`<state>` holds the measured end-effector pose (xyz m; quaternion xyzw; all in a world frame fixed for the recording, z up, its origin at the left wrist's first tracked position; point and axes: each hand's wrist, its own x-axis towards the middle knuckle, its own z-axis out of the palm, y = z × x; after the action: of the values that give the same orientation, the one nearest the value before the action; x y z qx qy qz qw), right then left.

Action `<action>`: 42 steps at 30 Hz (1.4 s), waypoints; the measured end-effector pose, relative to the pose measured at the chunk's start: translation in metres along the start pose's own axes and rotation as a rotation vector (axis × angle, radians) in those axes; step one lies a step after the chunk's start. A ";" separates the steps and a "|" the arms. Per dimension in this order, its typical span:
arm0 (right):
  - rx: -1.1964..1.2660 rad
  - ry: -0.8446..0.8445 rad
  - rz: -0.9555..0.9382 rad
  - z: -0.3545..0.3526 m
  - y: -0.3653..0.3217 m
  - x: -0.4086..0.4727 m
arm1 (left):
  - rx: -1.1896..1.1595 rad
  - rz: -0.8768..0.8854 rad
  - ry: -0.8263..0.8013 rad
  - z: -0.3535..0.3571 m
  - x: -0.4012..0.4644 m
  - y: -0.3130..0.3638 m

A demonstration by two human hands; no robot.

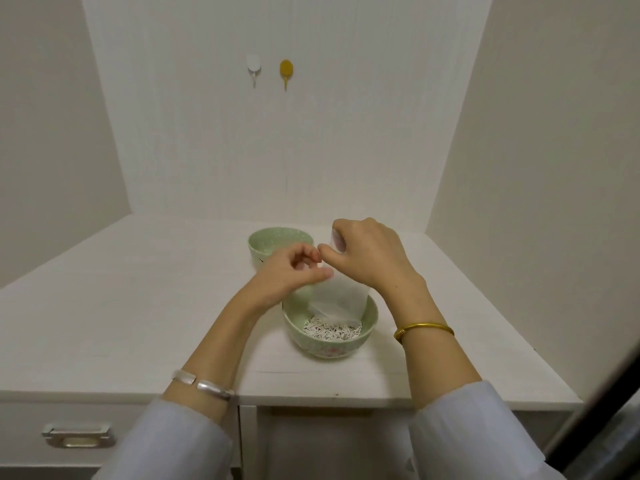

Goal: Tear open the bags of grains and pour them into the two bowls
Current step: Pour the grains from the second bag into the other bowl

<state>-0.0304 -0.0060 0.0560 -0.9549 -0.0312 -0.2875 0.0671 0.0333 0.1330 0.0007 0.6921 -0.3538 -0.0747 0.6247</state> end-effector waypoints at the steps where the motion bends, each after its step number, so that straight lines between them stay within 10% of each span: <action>1: -0.005 -0.005 -0.005 -0.001 0.000 0.000 | 0.089 -0.027 -0.054 0.002 0.000 0.004; 20: 0.852 0.067 0.340 0.000 0.019 -0.029 | 0.037 -0.031 0.156 0.011 -0.008 0.007; 35: 0.873 -0.124 0.310 0.012 0.029 -0.036 | -0.108 0.005 0.241 0.021 -0.003 0.004; 42: 1.066 0.102 0.499 0.011 0.038 -0.034 | -0.041 -0.041 0.305 0.012 0.002 0.014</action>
<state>-0.0488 -0.0428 0.0244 -0.7529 0.0575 -0.2533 0.6047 0.0234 0.1226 0.0115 0.6895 -0.2388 0.0111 0.6837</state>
